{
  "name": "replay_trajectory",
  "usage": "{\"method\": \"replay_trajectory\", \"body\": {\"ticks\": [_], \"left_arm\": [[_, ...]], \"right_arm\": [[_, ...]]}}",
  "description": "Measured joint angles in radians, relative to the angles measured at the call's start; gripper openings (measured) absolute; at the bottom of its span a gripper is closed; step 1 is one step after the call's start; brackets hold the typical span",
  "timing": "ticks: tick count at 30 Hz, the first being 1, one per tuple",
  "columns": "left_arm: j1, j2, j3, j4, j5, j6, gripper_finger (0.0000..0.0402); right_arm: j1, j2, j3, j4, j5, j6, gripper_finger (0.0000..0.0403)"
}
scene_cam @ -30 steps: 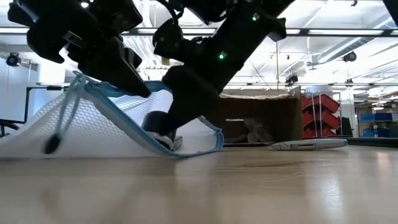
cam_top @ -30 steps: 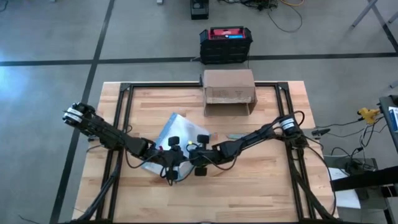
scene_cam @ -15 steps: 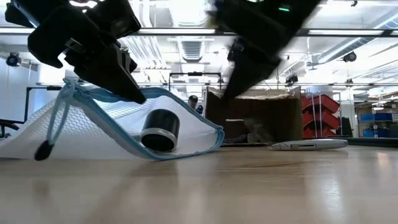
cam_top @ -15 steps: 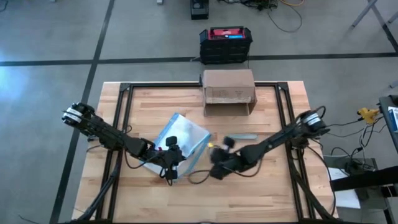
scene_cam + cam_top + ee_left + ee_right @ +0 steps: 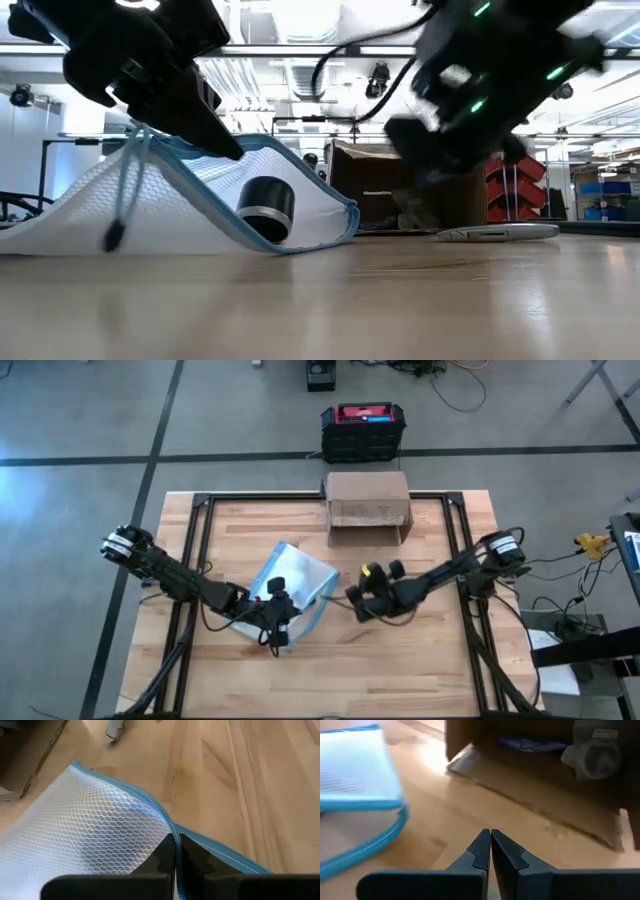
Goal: Unpack boxes
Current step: Remove the transparent earphone pouch bag from the cardboard box
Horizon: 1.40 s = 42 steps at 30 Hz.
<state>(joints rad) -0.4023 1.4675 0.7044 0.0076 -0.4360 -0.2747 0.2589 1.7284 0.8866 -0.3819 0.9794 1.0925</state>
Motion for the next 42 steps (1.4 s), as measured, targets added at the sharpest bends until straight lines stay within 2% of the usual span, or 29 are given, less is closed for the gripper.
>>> {"method": "replay_trajectory", "body": {"ticks": [5,10,14,19,22,28,33,37,42], "left_arm": [[0.000,0.000,0.000,0.000,-0.001,0.000,0.0000],[0.000,0.000,0.000,0.000,-0.001,0.001,0.0000],[0.000,0.001,0.000,-0.002,-0.001,0.004,0.0000],[0.000,0.001,0.000,-0.002,-0.001,0.010,0.0000],[0.000,0.001,0.000,-0.001,-0.001,0.012,0.0000],[0.001,0.001,0.000,0.000,-0.002,0.023,0.0000],[0.000,0.001,0.000,-0.010,-0.001,0.020,0.0000],[-0.012,-0.026,0.000,-0.089,0.011,-0.042,0.0000],[-0.038,-0.077,0.000,-0.218,0.016,-0.146,0.0000]], "right_arm": [[-0.145,0.075,-0.005,0.211,-0.009,-0.134,0.0000],[-0.268,0.141,-0.007,0.264,-0.042,-0.156,0.0000],[-0.301,0.148,-0.007,0.268,-0.010,-0.173,0.0000],[-0.312,0.134,-0.007,0.291,0.102,-0.274,0.0000],[-0.329,0.134,-0.007,0.297,0.131,-0.258,0.0000],[-0.383,0.208,-0.009,0.406,0.077,-0.184,0.0000],[-0.423,0.262,-0.008,0.490,-0.051,-0.174,0.0000],[-0.392,0.226,-0.008,0.389,-0.139,-0.151,0.0000],[-0.231,0.086,-0.013,0.068,-0.251,-0.031,0.0000]]}}
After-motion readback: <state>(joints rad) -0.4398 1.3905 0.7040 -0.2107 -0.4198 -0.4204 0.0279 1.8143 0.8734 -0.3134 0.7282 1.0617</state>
